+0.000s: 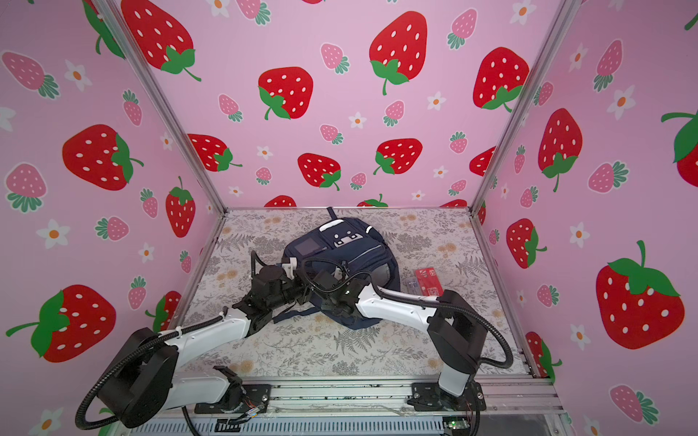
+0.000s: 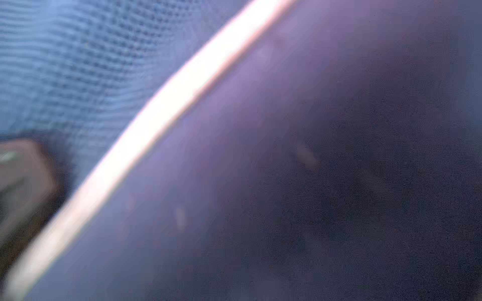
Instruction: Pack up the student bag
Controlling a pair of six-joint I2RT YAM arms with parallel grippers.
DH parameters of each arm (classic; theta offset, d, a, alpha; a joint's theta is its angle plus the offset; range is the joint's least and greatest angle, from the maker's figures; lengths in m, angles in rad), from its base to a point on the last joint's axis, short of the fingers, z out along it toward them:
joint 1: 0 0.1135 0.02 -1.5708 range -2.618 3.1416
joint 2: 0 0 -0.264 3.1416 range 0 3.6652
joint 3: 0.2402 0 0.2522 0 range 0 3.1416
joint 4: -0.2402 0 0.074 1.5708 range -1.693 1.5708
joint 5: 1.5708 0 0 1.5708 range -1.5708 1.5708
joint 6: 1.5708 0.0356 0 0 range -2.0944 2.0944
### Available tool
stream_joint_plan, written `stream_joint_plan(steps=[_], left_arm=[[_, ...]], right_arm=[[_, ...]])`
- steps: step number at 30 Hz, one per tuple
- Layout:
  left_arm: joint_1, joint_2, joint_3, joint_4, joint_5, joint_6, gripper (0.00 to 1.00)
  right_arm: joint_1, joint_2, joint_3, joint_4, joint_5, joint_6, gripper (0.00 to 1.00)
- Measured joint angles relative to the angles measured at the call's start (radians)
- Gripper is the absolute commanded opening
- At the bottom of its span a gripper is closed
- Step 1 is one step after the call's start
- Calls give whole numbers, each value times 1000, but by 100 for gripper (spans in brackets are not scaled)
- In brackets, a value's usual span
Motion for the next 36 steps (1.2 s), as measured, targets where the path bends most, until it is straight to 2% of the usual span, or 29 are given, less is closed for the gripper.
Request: stream_joint_plan(steps=[13, 21, 25, 28, 32, 33, 34, 36], left_arm=[[35, 6, 11, -29, 89, 60, 0], [63, 8, 14, -49, 144, 92, 0], [86, 8, 47, -136, 175, 126, 0], [121, 8, 99, -266, 197, 163, 0], [221, 8, 130, -398, 185, 217, 0], [249, 10, 131, -410, 174, 229, 2], [275, 12, 131, -415, 164, 241, 17], [295, 13, 132, -418, 143, 254, 40]], right_arm=[[-18, -353, -343, 180, -111, -4, 0], [-65, -506, -465, 258, -186, -13, 0], [-84, -548, -515, 309, -229, -37, 0], [-100, -579, -551, 363, -268, -60, 0], [-130, -609, -581, 404, -298, -91, 0], [-136, -607, -592, 402, -308, -98, 0], [-141, -596, -602, 402, -320, -105, 0], [-143, -565, -614, 403, -343, -114, 0]])
